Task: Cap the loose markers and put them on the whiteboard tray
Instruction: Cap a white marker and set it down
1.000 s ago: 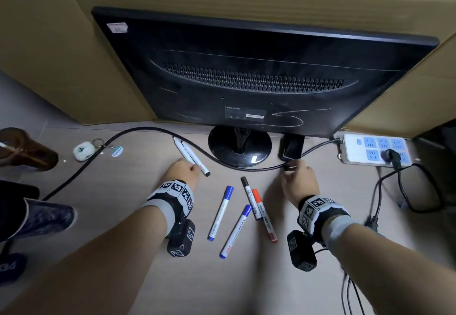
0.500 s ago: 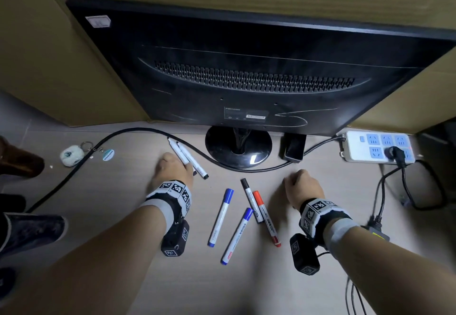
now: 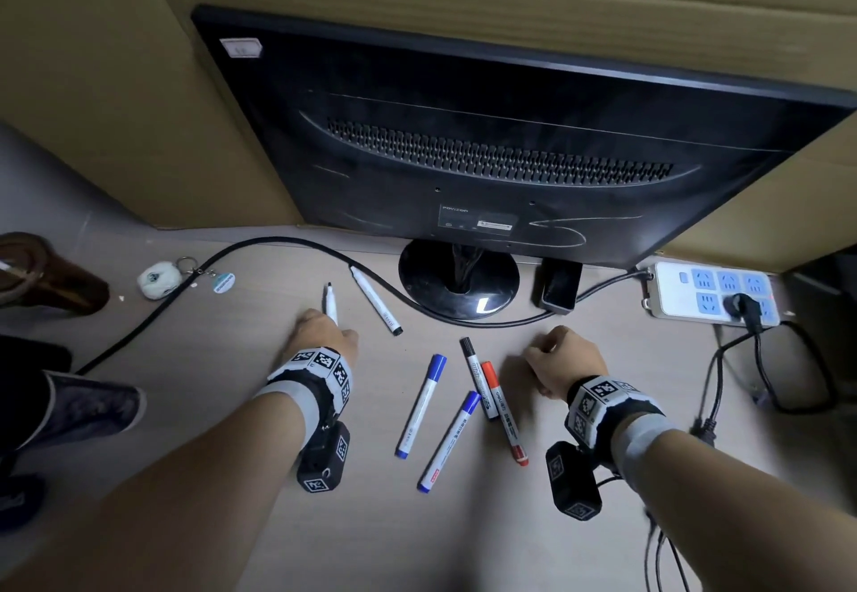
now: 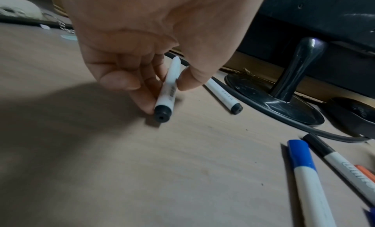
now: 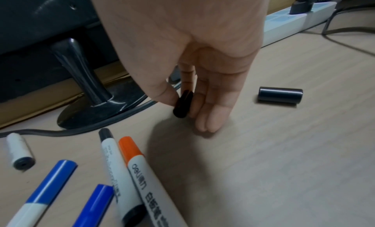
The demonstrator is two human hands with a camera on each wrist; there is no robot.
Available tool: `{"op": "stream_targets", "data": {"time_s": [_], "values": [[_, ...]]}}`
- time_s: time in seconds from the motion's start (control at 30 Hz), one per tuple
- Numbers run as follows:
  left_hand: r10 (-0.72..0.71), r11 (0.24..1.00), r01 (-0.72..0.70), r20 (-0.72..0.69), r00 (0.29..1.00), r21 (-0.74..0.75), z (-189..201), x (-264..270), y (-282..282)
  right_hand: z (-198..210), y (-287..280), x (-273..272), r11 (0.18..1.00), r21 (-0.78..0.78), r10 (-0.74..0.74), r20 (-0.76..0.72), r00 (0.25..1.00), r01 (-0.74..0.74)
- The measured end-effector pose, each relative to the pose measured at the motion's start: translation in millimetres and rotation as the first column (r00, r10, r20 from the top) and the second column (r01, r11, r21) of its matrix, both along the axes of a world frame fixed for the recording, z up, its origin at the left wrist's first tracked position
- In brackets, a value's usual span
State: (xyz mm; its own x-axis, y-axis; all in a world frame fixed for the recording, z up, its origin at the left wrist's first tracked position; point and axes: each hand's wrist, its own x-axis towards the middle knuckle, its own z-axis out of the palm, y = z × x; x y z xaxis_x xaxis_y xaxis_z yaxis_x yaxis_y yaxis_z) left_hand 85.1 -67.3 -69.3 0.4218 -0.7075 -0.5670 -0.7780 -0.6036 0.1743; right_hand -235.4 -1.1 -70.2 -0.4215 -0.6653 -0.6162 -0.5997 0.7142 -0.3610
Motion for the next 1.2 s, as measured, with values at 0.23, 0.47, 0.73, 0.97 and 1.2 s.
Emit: {"op": "stream_targets", "data": {"time_s": [0.23, 0.47, 0.73, 0.97, 1.2], "values": [[-0.340, 0.940, 0.340, 0.001, 0.940, -0.019, 24.0, 1.8, 31.5, 31.6, 11.9, 16.7, 0.974, -0.172, 0.172, 0.128, 0.977, -0.149], [-0.601, 0.799, 0.592, -0.164, 0.782, -0.104, 46.0, -24.0, 65.5, 61.0, 35.9, 19.7, 0.912, -0.350, 0.338, 0.341, 0.877, -0.216], [-0.628, 0.778, 0.608, -0.221, 0.746, -0.159, 78.0, -56.0, 87.8, 83.6, 57.2, 3.0, 0.862, -0.466, 0.424, 0.450, 0.786, -0.198], [-0.630, 0.776, 0.591, -0.234, 0.741, -0.220, 87.5, -72.9, 96.7, 83.9, 62.4, -11.1, 0.837, -0.495, 0.453, 0.385, 0.804, -0.234], [-0.629, 0.777, 0.583, -0.246, 0.737, -0.239, 86.5, -80.6, 98.9, 89.1, 63.8, -13.0, 0.822, -0.520, 0.467, 0.379, 0.799, -0.233]]}}
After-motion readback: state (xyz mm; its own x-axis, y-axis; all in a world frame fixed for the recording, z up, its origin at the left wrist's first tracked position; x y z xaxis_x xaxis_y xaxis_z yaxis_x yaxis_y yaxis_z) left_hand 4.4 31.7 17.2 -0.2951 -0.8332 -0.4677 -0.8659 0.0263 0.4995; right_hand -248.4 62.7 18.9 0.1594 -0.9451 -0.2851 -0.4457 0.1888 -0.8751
